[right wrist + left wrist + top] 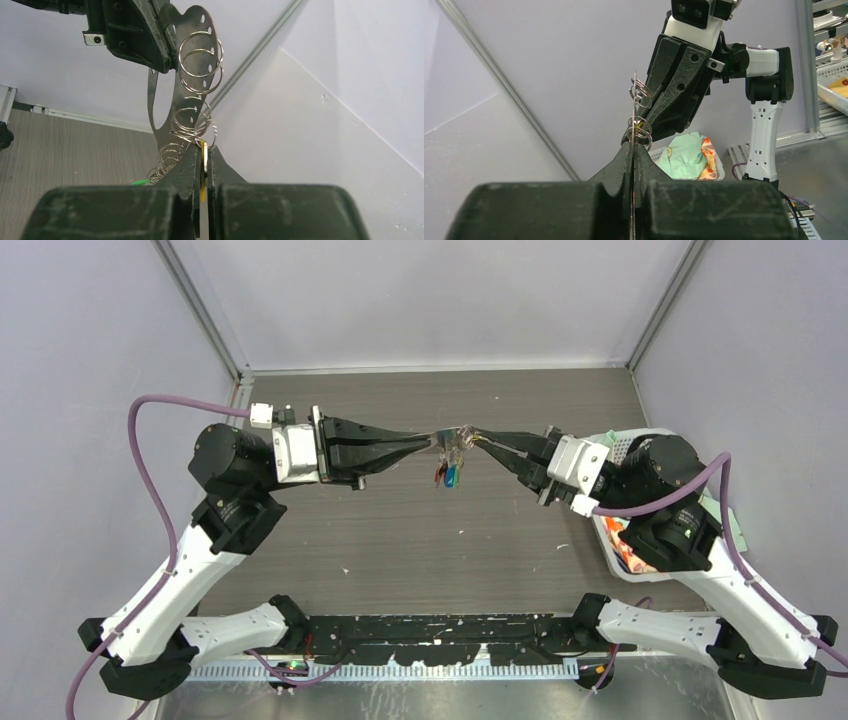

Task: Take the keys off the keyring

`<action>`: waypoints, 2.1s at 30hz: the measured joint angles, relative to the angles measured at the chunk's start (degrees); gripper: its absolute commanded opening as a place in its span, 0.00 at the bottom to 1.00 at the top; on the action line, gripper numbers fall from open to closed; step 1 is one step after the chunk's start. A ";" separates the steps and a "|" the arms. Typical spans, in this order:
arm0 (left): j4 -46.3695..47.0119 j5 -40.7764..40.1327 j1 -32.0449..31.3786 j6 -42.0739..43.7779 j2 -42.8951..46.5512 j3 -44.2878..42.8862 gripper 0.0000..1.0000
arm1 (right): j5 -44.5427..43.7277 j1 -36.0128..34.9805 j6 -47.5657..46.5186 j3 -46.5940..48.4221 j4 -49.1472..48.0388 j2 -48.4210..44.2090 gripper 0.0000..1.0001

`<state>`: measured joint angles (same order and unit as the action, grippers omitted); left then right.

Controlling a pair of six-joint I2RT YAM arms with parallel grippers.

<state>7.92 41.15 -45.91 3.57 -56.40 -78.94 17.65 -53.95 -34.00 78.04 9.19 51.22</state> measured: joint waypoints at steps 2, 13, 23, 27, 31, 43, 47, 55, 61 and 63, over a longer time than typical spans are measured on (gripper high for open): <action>0.02 -0.33 0.15 0.02 0.00 0.00 0.00 | -0.20 0.00 0.00 -0.07 0.17 -0.26 0.01; 0.02 -1.40 0.28 0.59 0.00 0.00 0.00 | -1.51 0.00 0.04 -0.26 3.39 -1.92 0.01; 1.84 -2.08 0.55 1.70 0.00 1.14 0.00 | -2.08 0.00 1.79 -0.26 6.86 -1.33 0.01; 2.64 -2.08 0.55 1.97 -0.17 2.21 0.00 | -2.56 0.00 3.56 -0.26 6.95 -0.59 0.01; 4.37 -2.14 0.55 2.45 -0.17 3.76 0.00 | -2.95 0.00 5.40 -0.26 6.95 0.33 0.01; 9.20 -4.33 0.66 3.15 -0.15 6.91 0.00 | -5.97 0.00 8.31 -0.26 7.17 1.20 0.01; 9.07 -4.94 0.66 4.46 0.07 6.93 0.00 | -8.00 0.00 8.31 -0.26 7.65 0.87 0.01; 11.10 -5.84 0.48 4.61 0.57 8.76 0.00 | -9.79 -0.02 8.85 -0.13 9.38 0.57 0.01; 11.72 -7.04 -0.74 5.77 0.50 9.77 0.00 | -11.32 -0.07 10.51 0.42 9.57 1.05 0.01; 11.91 -7.65 -1.51 6.49 0.48 9.79 0.00 | -11.69 -0.11 11.56 1.36 10.19 1.95 0.01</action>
<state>19.84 33.50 -47.42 10.07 -55.92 -69.14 5.96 -54.06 -22.44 79.40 19.38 53.17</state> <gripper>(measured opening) 0.007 0.054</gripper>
